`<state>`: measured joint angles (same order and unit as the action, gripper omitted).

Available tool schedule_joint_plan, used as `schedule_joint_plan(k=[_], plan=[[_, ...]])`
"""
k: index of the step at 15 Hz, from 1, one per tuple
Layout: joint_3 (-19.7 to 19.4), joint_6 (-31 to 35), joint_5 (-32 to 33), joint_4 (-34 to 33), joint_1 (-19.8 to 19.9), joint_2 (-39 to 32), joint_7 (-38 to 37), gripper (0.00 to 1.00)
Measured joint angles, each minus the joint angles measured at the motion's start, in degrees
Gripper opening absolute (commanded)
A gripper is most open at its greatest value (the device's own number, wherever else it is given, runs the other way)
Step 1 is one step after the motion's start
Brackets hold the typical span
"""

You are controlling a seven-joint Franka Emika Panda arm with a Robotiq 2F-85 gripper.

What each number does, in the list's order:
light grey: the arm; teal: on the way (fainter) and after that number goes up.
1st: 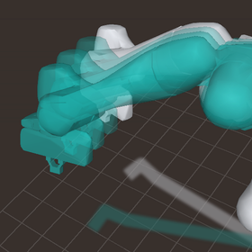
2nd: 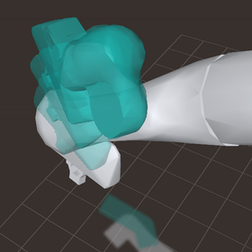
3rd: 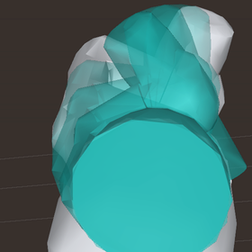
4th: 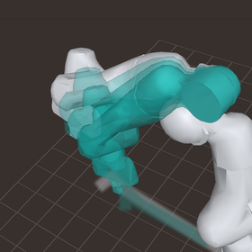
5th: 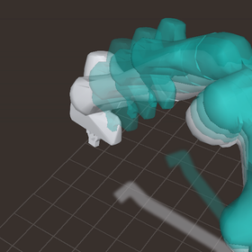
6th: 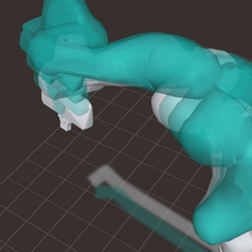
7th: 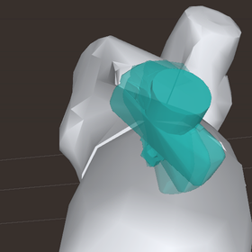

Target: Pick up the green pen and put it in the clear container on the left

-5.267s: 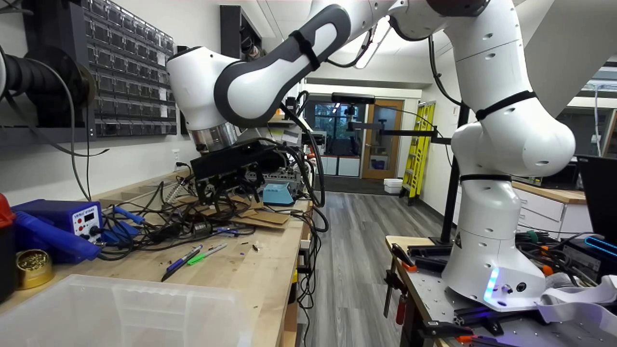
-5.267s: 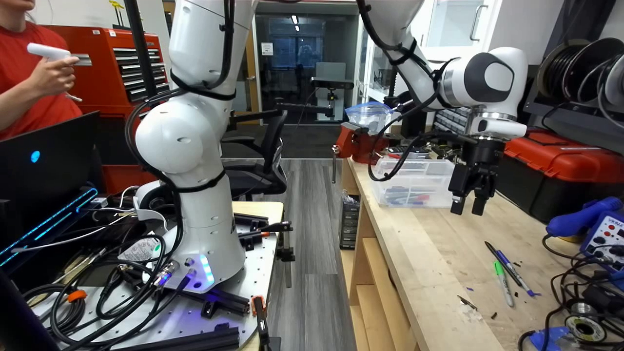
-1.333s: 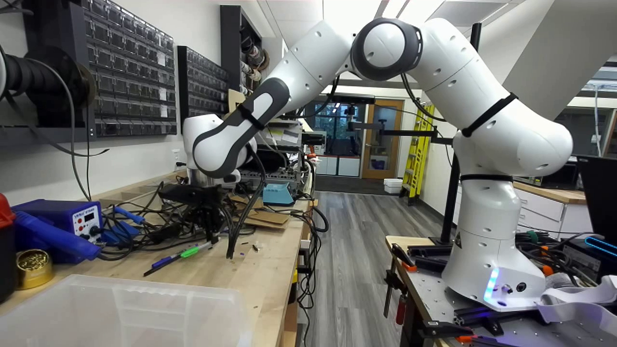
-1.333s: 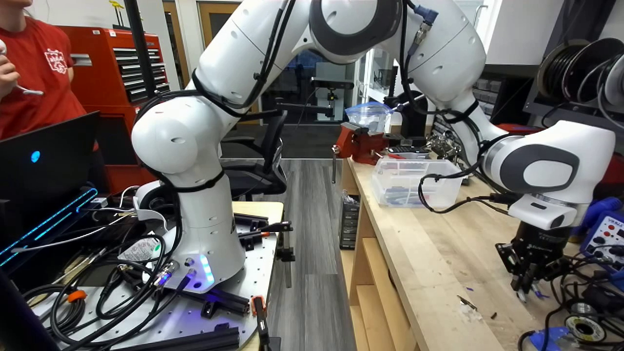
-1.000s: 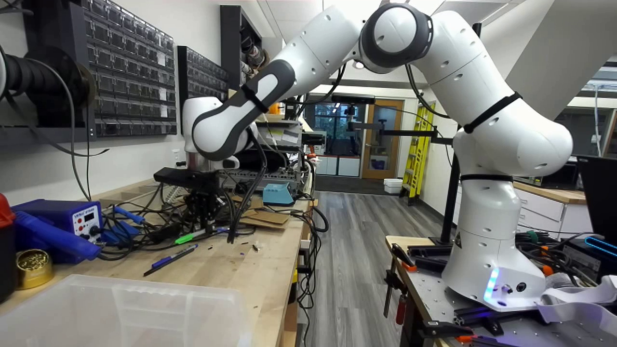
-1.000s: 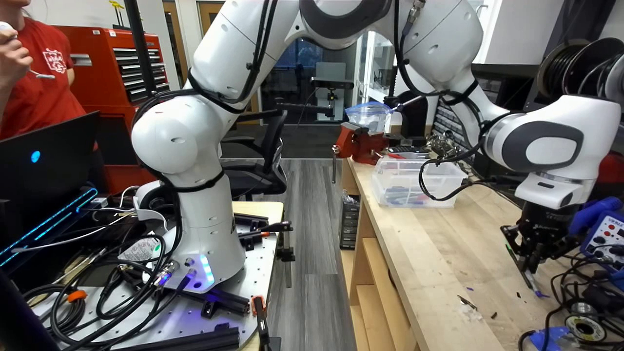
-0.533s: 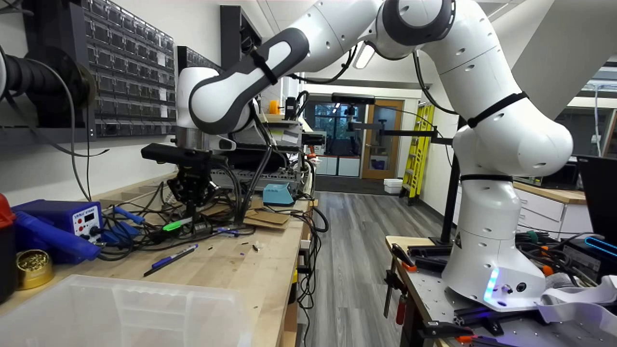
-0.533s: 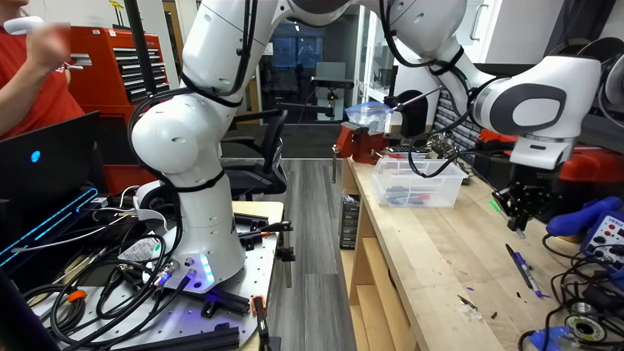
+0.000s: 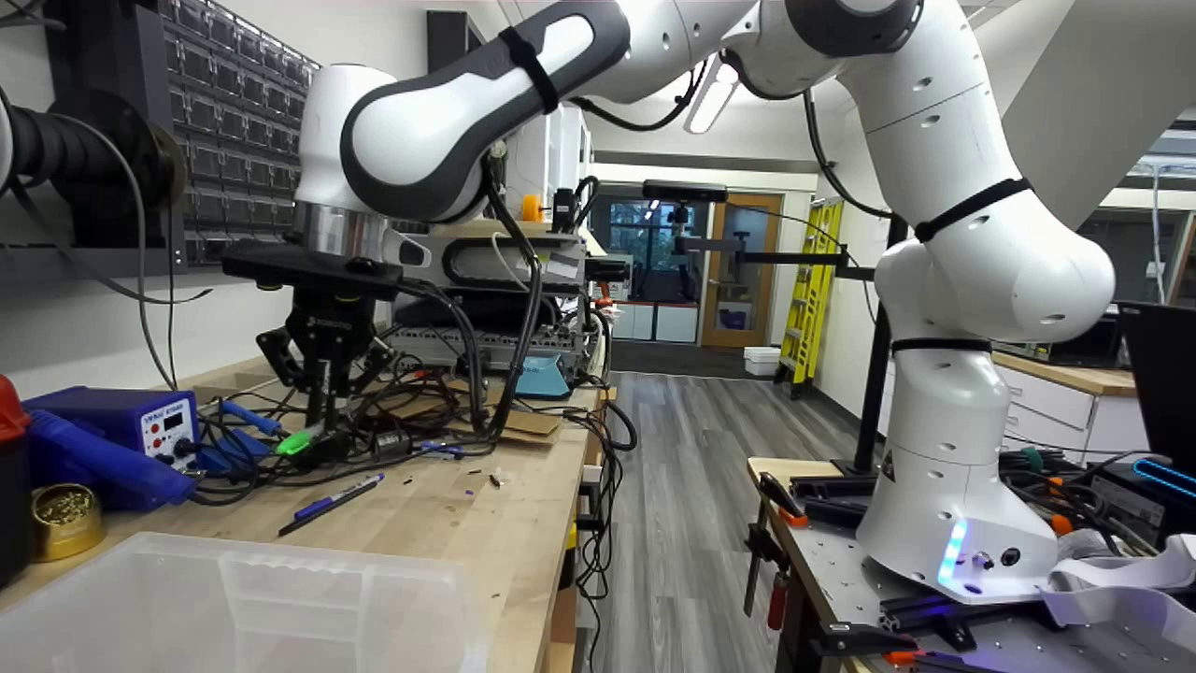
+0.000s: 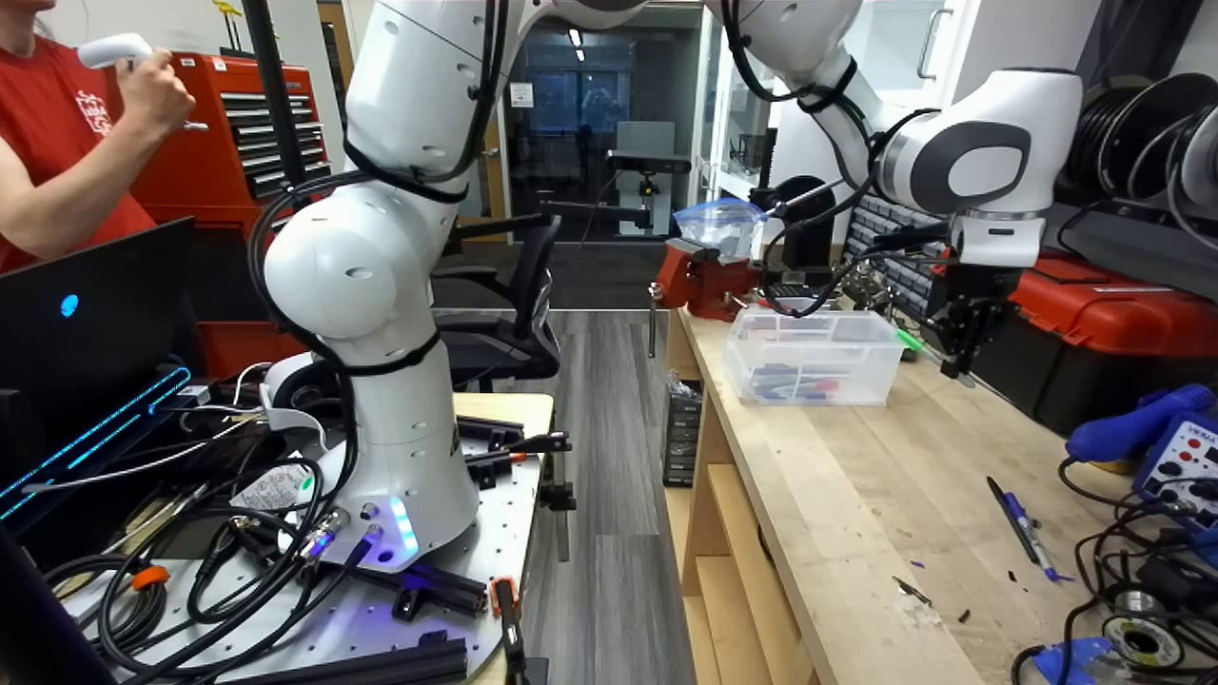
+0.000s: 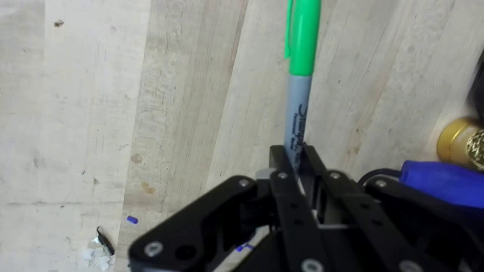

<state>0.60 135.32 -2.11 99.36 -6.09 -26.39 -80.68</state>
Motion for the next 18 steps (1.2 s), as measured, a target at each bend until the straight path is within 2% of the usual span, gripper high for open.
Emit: schedule_joint_plan(k=[8, 18], plan=[[3.6, 3.7, -0.3, -0.1, -2.8, 0.4, 14.3, 0.03], [8.3, 5.4, -6.5, 0.1, -4.4, 0.4, 34.9, 0.03]])
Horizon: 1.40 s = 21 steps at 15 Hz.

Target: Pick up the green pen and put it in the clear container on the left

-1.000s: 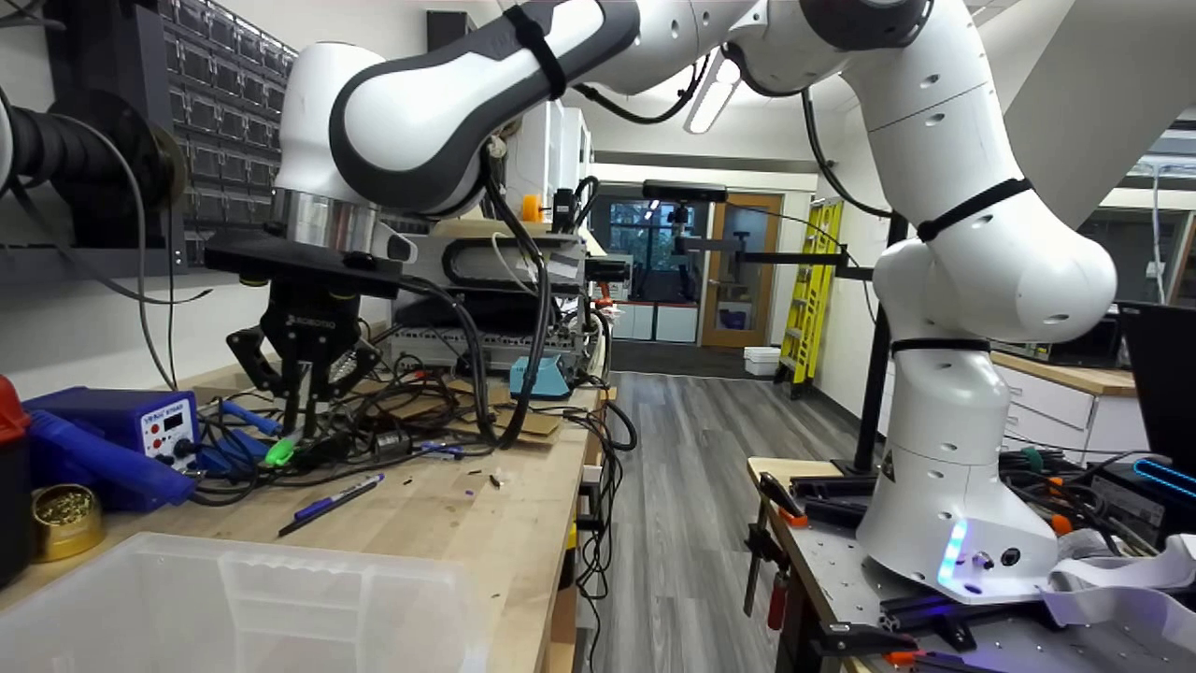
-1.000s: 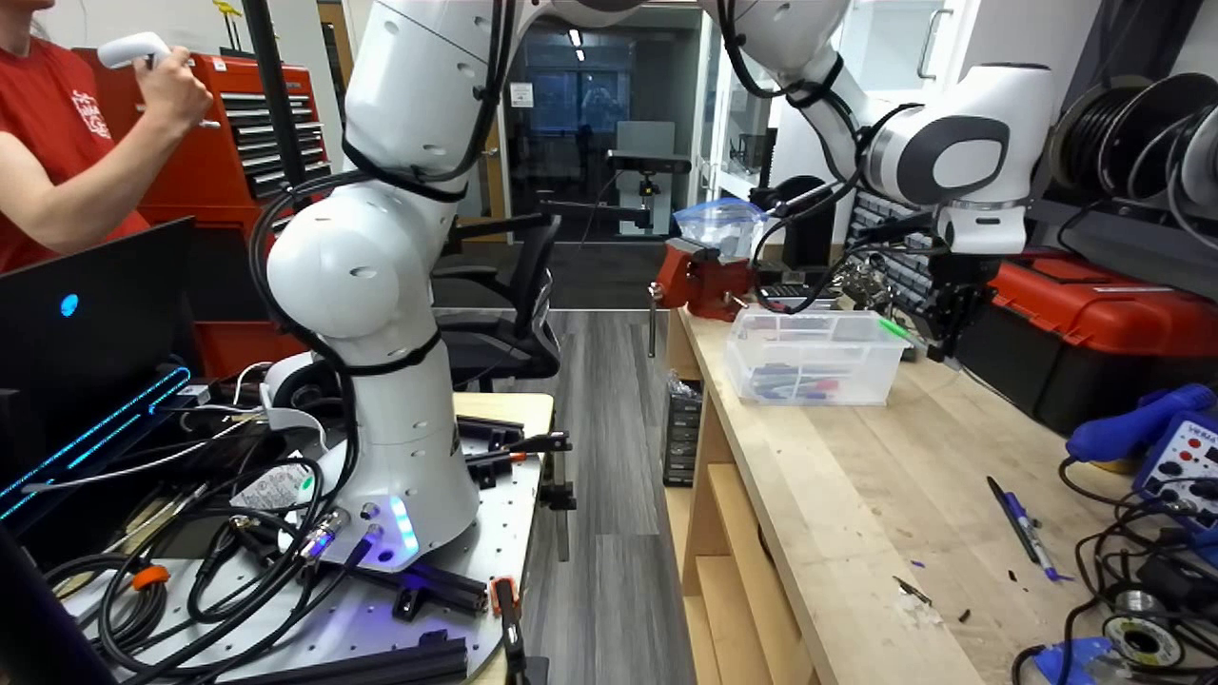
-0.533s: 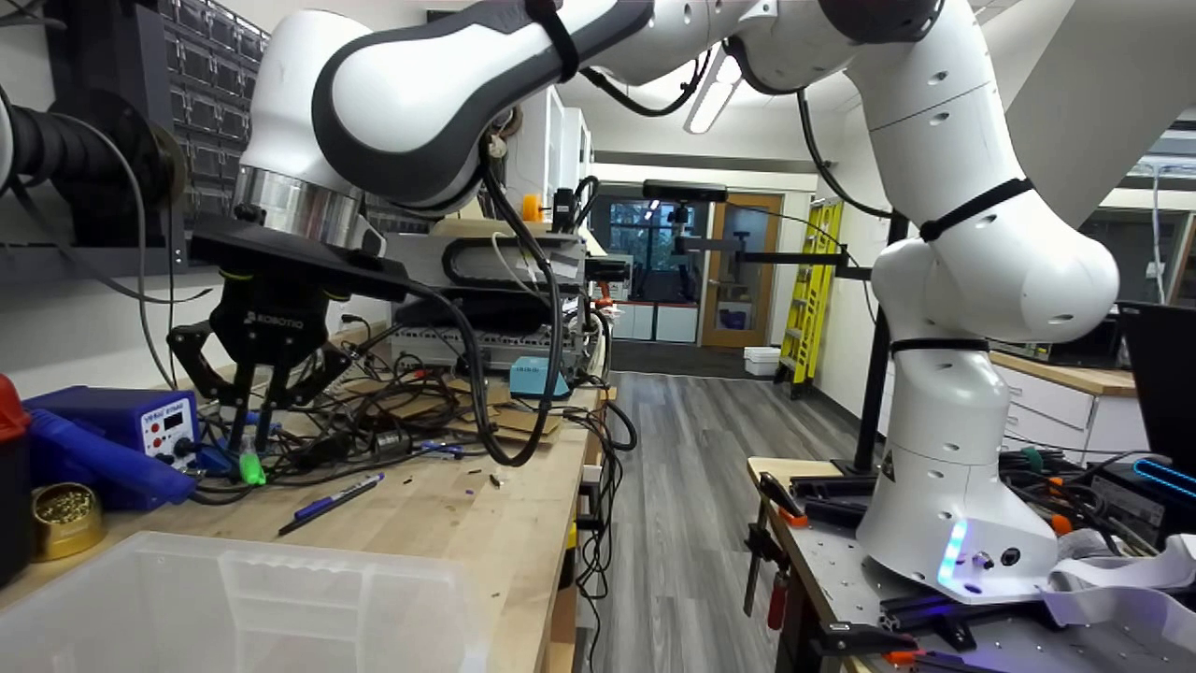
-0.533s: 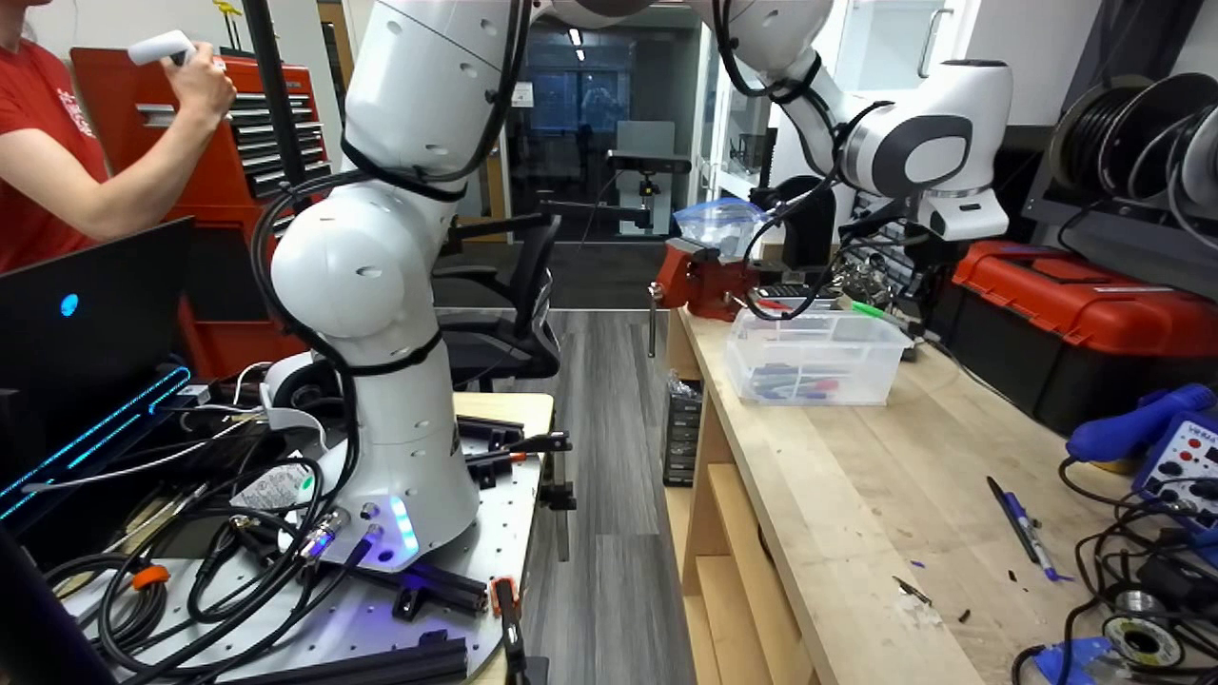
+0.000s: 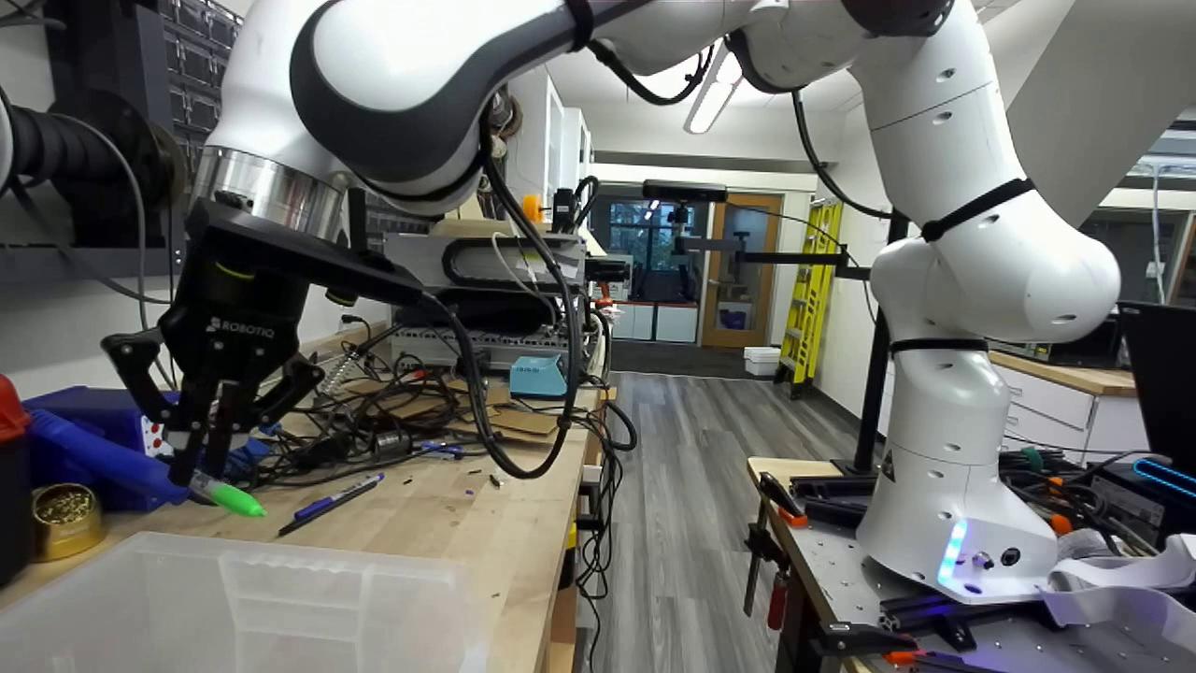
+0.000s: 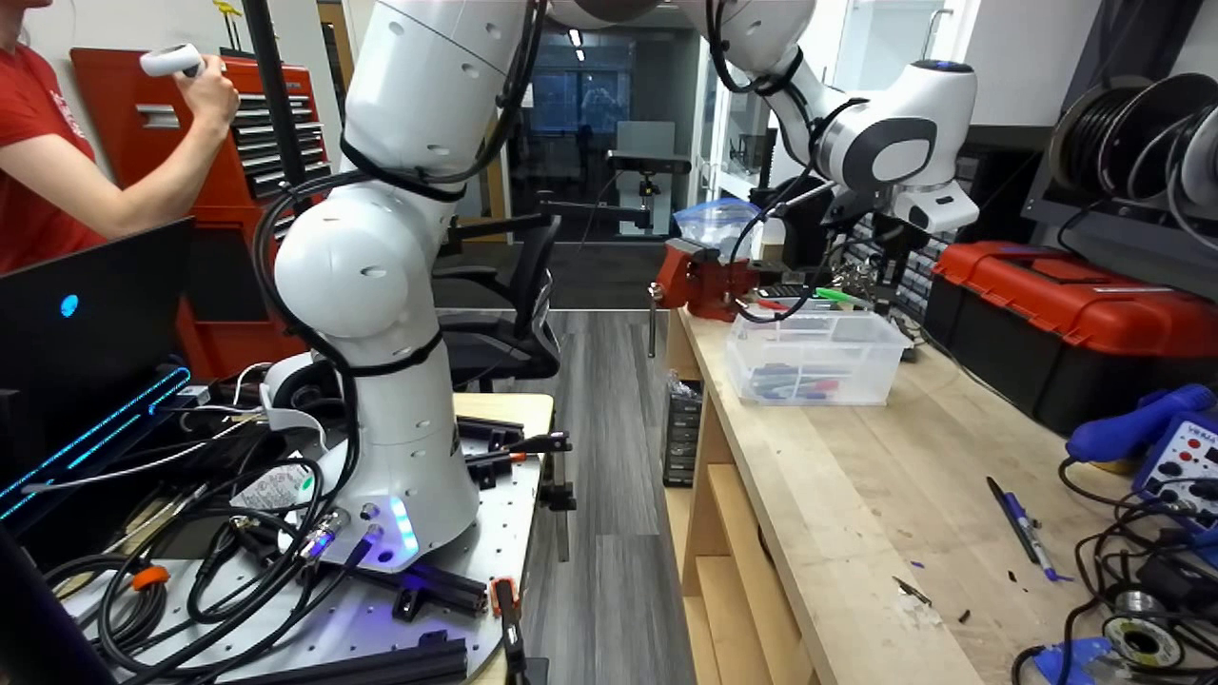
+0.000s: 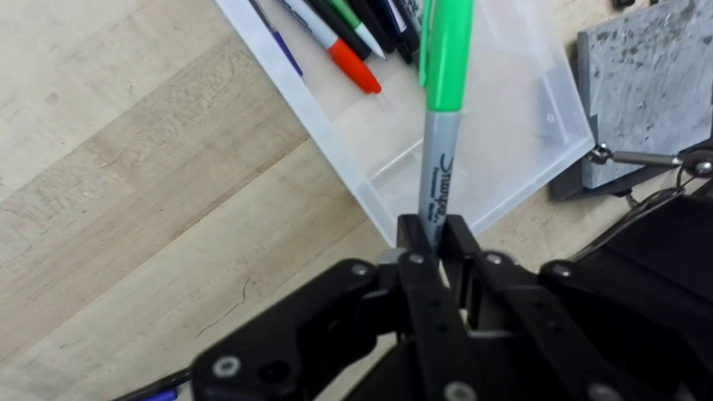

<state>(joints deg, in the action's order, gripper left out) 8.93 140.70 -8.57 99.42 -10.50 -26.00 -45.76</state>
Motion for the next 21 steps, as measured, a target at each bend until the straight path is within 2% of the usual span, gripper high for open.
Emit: schedule_joint_plan(k=[7, 8, 9, 10, 19, 21], plan=[[1.8, 0.0, -3.9, 2.1, -1.0, 0.0, 11.5, 0.03], [2.0, 0.0, -4.3, 2.5, -1.2, 0.0, 12.9, 0.11], [2.0, 0.0, -4.7, 2.9, -1.4, 0.0, 14.2, 0.37], [2.1, 0.0, -4.9, 3.3, -1.5, 0.0, 15.2, 0.38], [1.9, 0.0, -8.3, 4.3, -1.4, 1.4, 20.4, 0.95], [1.3, -0.1, -8.3, 4.3, -1.4, 2.5, 20.4, 1.0]])
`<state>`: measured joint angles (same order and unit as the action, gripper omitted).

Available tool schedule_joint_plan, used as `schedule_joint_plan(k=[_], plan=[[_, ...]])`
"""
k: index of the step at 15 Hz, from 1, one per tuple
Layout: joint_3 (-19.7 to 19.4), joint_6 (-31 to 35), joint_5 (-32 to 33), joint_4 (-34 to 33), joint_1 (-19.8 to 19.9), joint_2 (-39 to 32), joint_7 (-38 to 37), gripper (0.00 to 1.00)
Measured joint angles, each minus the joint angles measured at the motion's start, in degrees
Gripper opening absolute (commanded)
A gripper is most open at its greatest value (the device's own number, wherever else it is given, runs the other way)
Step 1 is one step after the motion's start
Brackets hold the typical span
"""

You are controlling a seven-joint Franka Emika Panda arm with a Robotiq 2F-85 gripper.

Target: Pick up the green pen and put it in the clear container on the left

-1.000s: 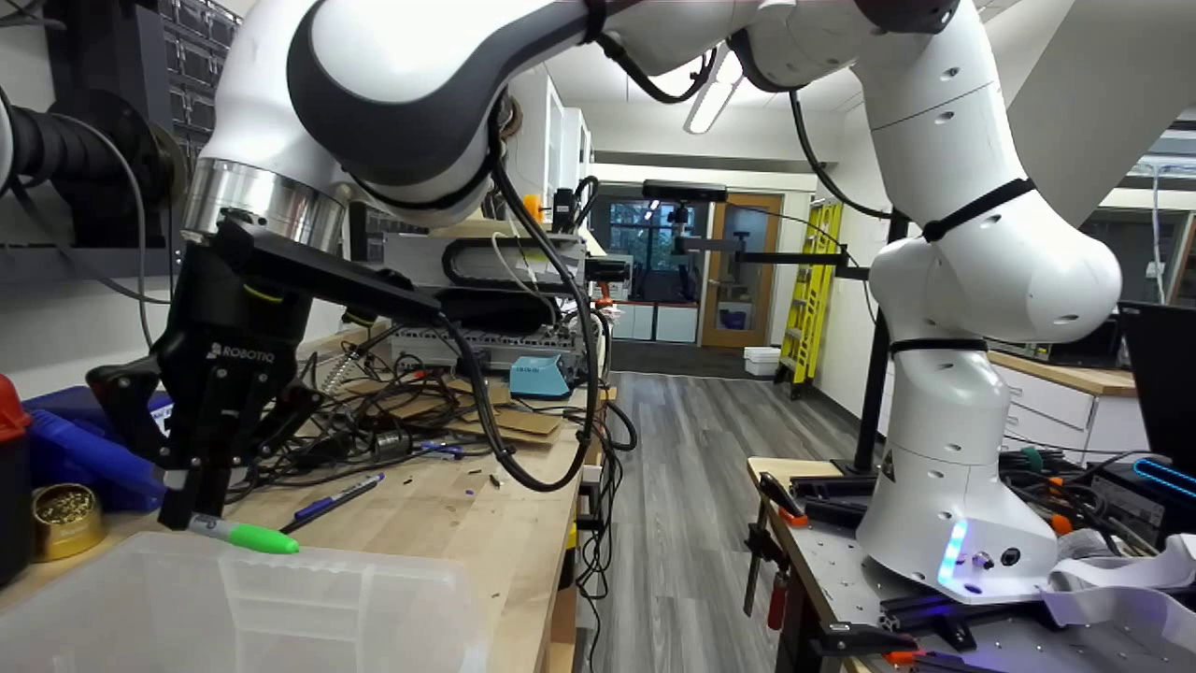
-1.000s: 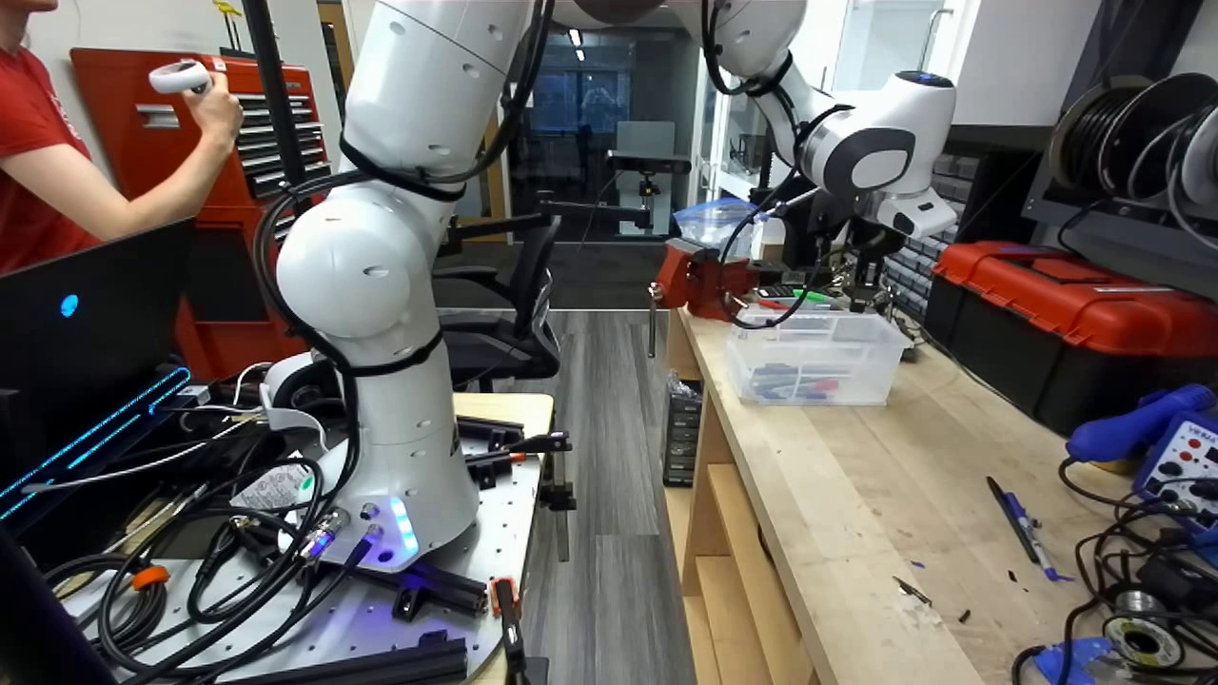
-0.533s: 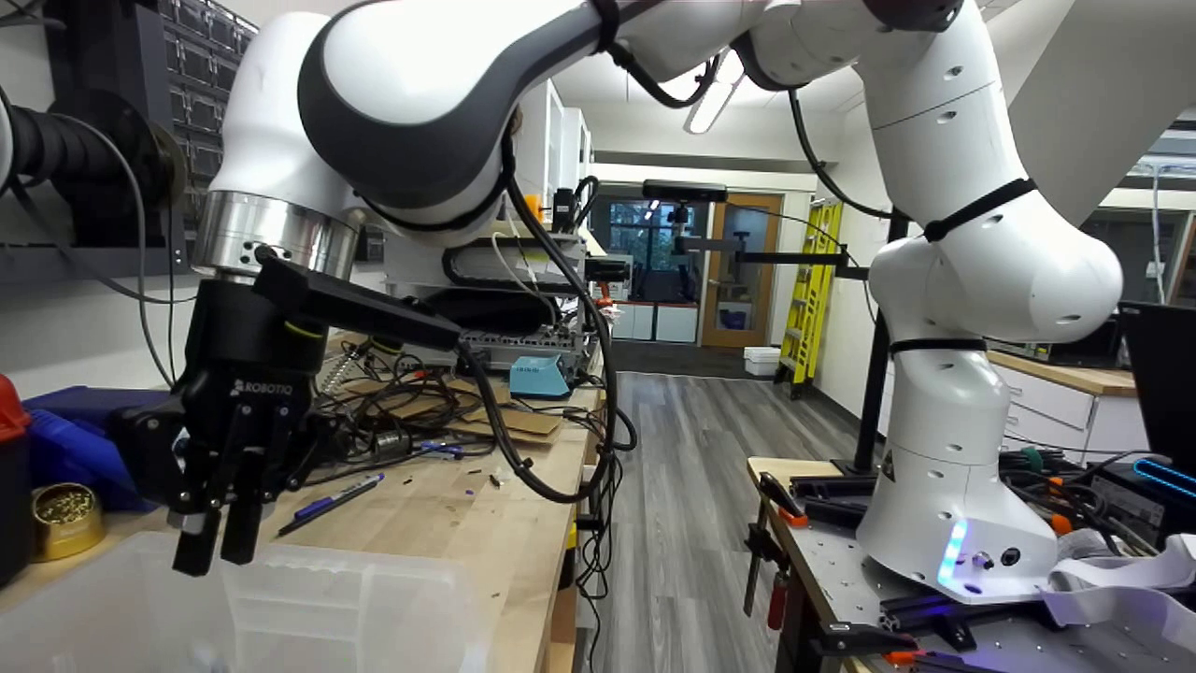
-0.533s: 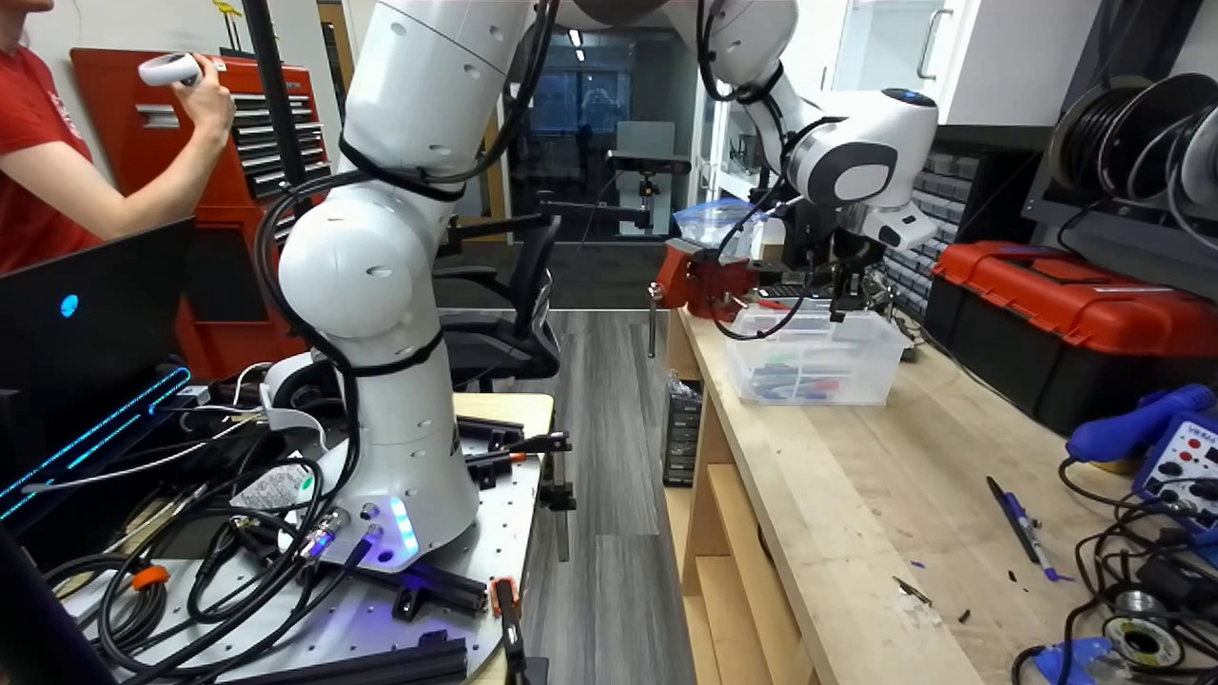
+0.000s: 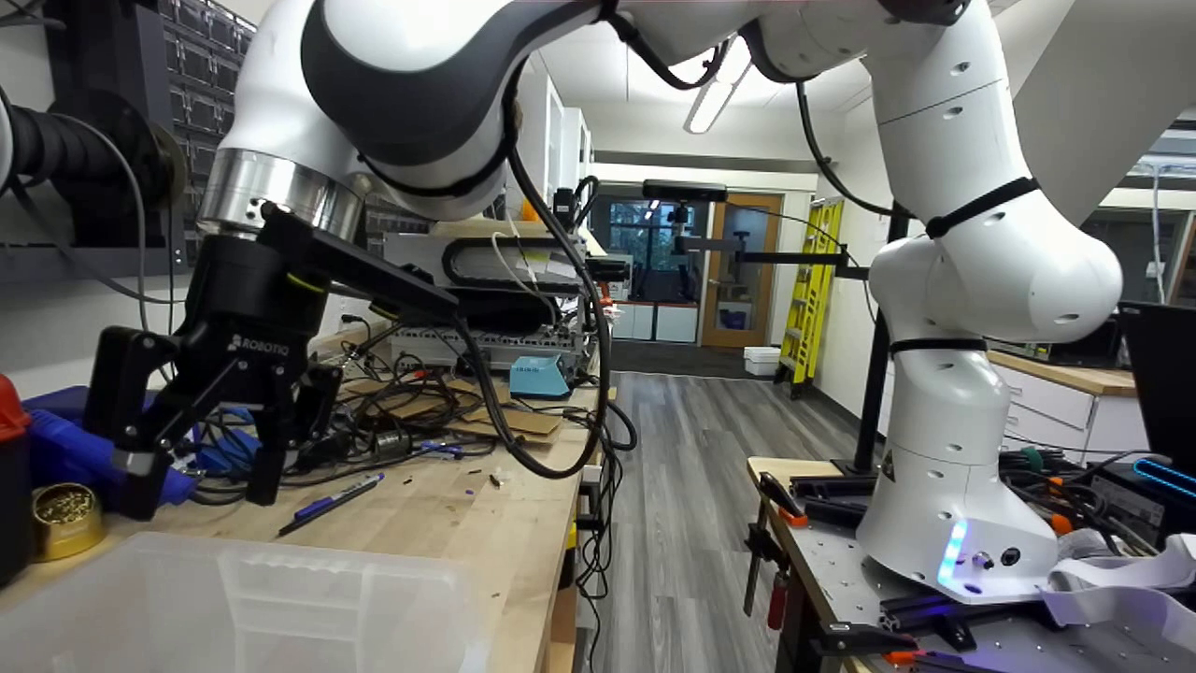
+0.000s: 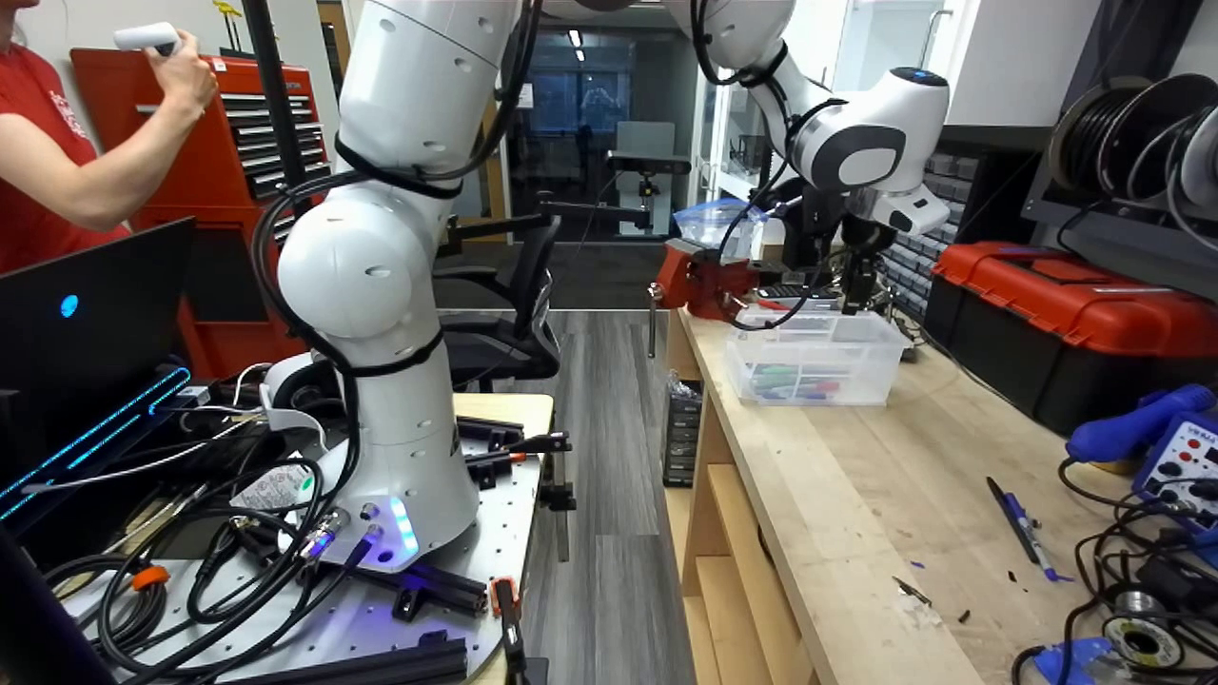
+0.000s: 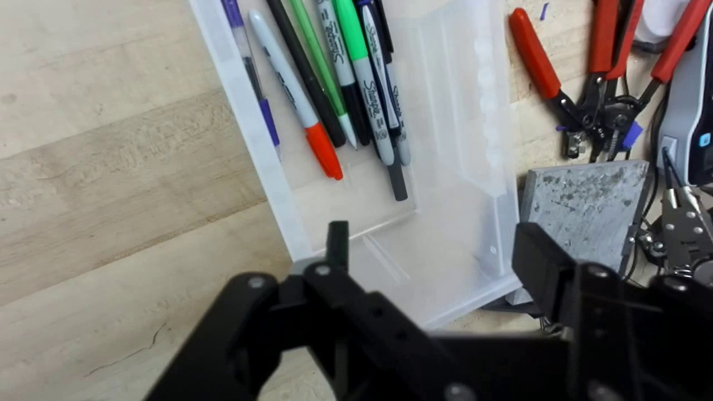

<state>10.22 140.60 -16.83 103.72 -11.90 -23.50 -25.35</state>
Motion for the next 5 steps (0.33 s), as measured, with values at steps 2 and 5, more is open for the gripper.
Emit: schedule_joint_plan(k=[2, 5], plan=[[-1.0, -0.1, 0.2, 0.1, 0.0, 1.0, -0.1, 1.0], [-3.2, 0.1, 2.0, 0.6, -0.1, 1.7, -1.5, 1.0]])
